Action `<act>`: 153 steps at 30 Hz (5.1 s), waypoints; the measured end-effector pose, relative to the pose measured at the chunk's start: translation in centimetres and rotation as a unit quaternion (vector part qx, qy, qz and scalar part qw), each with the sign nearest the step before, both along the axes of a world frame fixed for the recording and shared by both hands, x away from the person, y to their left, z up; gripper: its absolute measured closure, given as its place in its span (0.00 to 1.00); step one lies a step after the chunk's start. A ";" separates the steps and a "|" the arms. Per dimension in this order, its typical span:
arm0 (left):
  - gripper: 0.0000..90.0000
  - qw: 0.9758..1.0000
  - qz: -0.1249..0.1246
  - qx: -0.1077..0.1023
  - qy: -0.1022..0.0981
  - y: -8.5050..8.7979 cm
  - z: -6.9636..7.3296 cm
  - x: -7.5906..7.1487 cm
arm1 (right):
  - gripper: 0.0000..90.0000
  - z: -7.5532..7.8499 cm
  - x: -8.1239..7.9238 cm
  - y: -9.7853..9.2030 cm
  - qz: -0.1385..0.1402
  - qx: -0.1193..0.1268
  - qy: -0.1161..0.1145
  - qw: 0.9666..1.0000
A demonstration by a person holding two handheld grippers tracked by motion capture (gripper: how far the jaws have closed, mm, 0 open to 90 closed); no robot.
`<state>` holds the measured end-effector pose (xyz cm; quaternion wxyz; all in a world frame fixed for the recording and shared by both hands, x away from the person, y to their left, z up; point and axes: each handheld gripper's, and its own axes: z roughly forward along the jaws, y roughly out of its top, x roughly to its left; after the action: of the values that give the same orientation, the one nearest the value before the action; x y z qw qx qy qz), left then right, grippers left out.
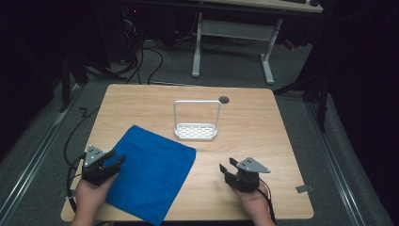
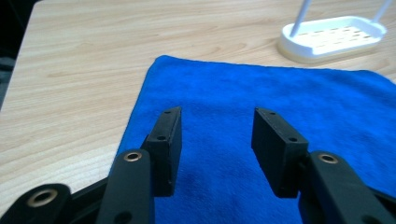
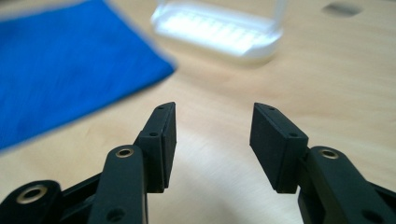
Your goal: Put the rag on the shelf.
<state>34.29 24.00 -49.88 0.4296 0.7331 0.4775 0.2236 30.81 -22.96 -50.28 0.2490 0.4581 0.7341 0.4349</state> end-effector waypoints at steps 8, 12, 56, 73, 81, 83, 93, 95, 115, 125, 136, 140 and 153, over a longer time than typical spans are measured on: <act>0.59 1.000 -0.002 0.014 0.012 -0.4 -0.6 0.6 | 0.57 0.0 0.5 -1.5 -0.027 0.015 0.010 0.999; 0.59 1.000 -0.001 0.013 0.014 -0.1 -0.6 0.7 | 0.57 0.0 0.4 -1.3 -0.021 0.009 0.009 1.000; 0.72 1.000 0.022 0.020 -0.005 2.2 -0.4 0.0 | 0.91 -2.6 -2.4 10.1 0.151 -0.107 0.077 0.980; 0.70 1.000 -0.001 0.025 0.003 1.6 -0.8 0.2 | 0.90 -2.2 -3.5 5.9 0.122 -0.111 0.091 0.982; 0.70 0.999 -0.010 0.031 0.000 1.1 -0.8 0.2 | 0.99 -2.1 -3.4 3.2 0.102 -0.106 0.098 0.984; 0.70 0.999 -0.012 0.030 0.001 1.0 -0.8 0.2 | 0.99 -2.1 -3.3 2.7 0.097 -0.107 0.101 0.984; 0.70 0.999 -0.022 0.034 0.004 0.4 -0.9 0.2 | 0.99 -2.0 -3.0 -0.9 0.065 -0.095 0.110 0.987; 0.70 0.999 -0.031 0.040 0.006 -0.1 -1.0 0.2 | 0.99 -2.0 -2.9 -1.7 0.061 -0.096 0.109 0.987; 0.85 0.977 -0.189 0.083 0.054 -12.6 -2.5 -0.9 | 1.00 -2.3 -1.4 -4.0 0.031 -0.088 0.098 0.991; 0.98 0.976 -0.190 0.083 0.062 -12.2 -2.9 -2.3 | 1.00 -2.3 -0.7 -3.9 0.024 -0.087 0.097 0.991; 0.99 0.975 -0.195 0.086 0.060 -12.1 -2.9 -2.3 | 1.00 -2.4 -0.7 -3.8 0.023 -0.082 0.095 0.992; 0.99 0.978 -0.186 0.077 0.053 -11.6 -2.5 -2.0 | 0.94 -2.1 -1.1 -4.1 0.025 -0.060 0.086 0.994; 0.76 0.992 -0.119 0.035 0.019 -10.2 -1.4 1.1 | 0.76 -1.3 -1.1 -5.8 -0.031 -0.009 0.050 0.998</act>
<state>35.43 13.81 -51.30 0.4181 0.8032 0.3873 0.1735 29.75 -28.71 -51.62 0.2299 0.4992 0.7351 0.3970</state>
